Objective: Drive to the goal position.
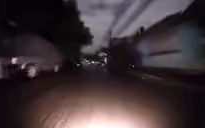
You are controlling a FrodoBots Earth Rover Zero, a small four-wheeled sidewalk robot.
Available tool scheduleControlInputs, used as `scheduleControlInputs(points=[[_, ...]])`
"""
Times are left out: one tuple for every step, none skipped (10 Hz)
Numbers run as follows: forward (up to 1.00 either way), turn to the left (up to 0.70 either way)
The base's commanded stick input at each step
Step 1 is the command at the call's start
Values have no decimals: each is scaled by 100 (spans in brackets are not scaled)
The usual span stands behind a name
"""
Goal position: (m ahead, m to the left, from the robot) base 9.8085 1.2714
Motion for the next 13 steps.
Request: scheduleControlInputs(points=[[100,1],[100,0],[100,0],[100,0],[100,27],[100,27],[100,5],[100,0],[100,0],[100,0],[100,0],[100,0],[100,0]])
